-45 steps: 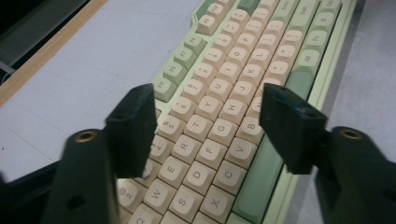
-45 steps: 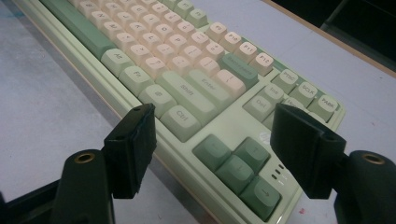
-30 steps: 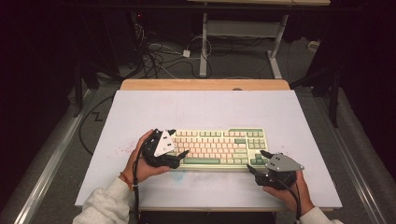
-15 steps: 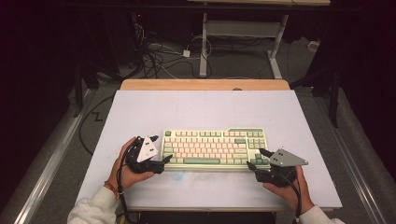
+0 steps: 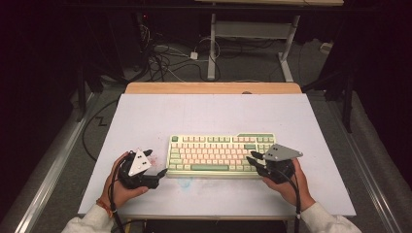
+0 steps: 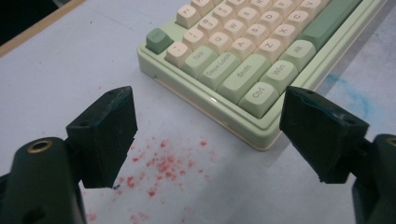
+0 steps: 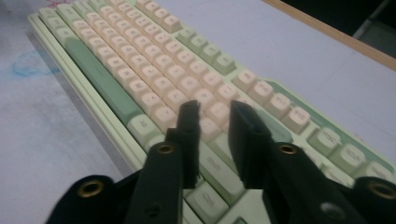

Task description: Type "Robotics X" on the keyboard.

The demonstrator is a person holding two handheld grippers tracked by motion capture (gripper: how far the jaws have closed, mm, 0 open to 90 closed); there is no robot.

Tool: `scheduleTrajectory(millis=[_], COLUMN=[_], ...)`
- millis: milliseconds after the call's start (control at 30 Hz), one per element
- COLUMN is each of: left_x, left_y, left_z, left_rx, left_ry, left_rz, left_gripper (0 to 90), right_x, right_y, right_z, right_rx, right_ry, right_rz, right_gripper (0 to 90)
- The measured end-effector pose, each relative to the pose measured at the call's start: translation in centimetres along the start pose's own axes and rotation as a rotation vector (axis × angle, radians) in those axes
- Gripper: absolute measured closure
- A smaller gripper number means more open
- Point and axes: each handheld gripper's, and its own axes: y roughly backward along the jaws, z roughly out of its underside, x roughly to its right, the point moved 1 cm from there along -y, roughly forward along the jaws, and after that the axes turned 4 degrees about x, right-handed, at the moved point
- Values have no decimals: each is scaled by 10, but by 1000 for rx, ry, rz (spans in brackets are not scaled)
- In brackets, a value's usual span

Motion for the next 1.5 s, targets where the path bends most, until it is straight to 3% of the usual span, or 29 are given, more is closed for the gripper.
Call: scheduleTrajectory(millis=[100, 133, 367, 900, 1233, 1500], left_x=[2, 2, -1, -1, -2, -1], left_y=[-1, -1, -3, -9, -11, -10], left_z=[1, 0, 3, 5, 4, 4], left_rx=[-5, -4, -19, -51, -52, -56], left_ry=[4, -14, -3, -10, 1, -13], left_rz=[5, 2, 7, 15, 23, 23], left_gripper=[182, 182, 182, 183, 183, 183], right_x=[-3, -4, -4, 2, 3, -1], right_y=[-11, -15, -37, -64, -68, -72], right_z=[-9, -11, -29, -37, -36, -35], right_rx=[-10, -13, -29, -97, -115, -127], right_ry=[39, 47, 89, 91, 82, 79], right_rz=[-22, -29, -48, -58, -69, -76], right_gripper=[890, 899, 900, 900, 900, 900])
